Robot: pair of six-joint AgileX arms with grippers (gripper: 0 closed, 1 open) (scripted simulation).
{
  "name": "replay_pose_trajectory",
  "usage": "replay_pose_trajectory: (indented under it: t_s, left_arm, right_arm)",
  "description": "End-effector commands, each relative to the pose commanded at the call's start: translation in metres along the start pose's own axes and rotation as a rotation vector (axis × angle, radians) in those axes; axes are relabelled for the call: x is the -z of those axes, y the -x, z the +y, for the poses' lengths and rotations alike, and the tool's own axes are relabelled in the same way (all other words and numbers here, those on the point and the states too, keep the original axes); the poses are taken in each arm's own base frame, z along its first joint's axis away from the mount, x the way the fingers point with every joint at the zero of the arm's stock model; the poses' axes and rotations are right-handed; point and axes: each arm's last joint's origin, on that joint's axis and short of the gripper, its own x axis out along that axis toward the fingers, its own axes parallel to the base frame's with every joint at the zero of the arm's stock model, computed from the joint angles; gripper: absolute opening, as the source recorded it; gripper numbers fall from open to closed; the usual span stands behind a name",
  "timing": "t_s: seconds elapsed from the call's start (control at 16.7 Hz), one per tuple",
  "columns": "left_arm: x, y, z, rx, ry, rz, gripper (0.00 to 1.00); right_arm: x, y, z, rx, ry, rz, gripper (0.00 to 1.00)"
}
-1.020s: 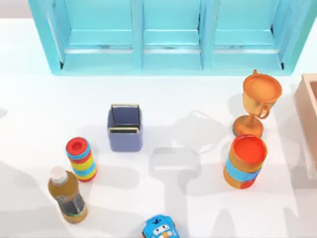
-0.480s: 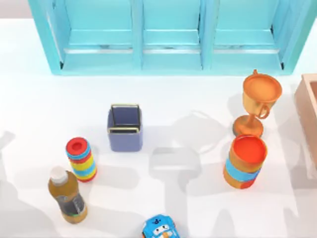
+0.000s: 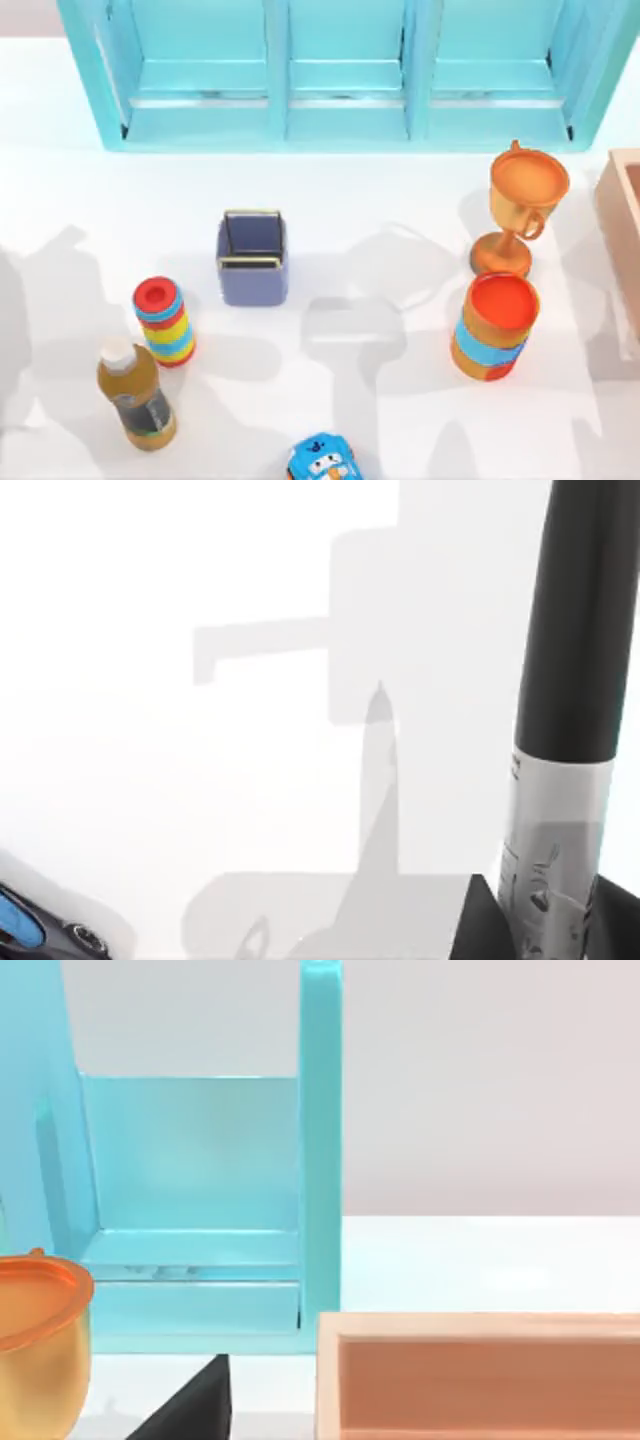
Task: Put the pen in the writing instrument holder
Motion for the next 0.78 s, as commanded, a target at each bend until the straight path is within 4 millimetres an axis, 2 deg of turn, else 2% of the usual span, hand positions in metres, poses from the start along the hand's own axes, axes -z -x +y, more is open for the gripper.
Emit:
replay_pose_trajectory:
  t_s: [0.18, 0.36, 0.6, 0.78]
  left_arm:
    - [0.037, -0.021, -0.052, -0.113, -0.170, -0.143, 0.00]
    - [0.096, -0.037, -0.106, -0.198, -0.342, -0.341, 0.00]
    - [0.203, -0.044, -0.164, -0.228, -0.513, -0.664, 0.00]
    - [0.292, -0.038, -0.185, -0.180, -0.569, -0.907, 0.00]
  right_arm:
    - [0.000, 0.000, 0.000, 0.000, 0.000, 0.000, 1.00]
    - [0.000, 0.000, 0.000, 0.000, 0.000, 0.000, 1.00]
    - [0.000, 0.000, 0.000, 0.000, 0.000, 0.000, 1.00]
    - [0.000, 0.000, 0.000, 0.000, 0.000, 0.000, 1.00]
